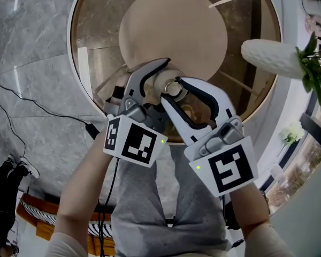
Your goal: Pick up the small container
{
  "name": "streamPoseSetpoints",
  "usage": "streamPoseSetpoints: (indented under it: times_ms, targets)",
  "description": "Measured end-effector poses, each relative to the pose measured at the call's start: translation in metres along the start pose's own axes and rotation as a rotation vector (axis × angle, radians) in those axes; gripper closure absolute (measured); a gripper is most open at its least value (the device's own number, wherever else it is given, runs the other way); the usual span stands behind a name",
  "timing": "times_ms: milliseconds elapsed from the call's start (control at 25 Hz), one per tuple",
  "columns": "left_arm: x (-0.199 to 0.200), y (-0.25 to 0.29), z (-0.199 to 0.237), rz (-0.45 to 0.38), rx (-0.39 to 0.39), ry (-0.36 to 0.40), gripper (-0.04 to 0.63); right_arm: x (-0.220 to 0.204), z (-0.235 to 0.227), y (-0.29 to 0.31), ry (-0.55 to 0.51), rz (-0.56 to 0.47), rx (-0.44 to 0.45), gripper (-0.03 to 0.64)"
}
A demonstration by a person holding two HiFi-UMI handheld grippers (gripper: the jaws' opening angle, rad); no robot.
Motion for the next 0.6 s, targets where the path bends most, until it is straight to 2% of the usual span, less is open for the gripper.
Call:
streamPoseSetpoints:
  times_ms: [600]
  targets:
    - [0.0016, 0.0035, 0.0011, 0.001, -0.011, 0.014, 0.252, -0.0006, -0.0010, -0.0006, 0.023, -0.006, -0.006, 0.488]
Point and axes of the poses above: the fingertips, and each gripper's own axes: y forward along the fingers, z to its left, x out of its top, the point moved 9 cm from there along -y, backward along the fingers, and after that the axes turned 5 degrees about x, right-handed, at the moved point
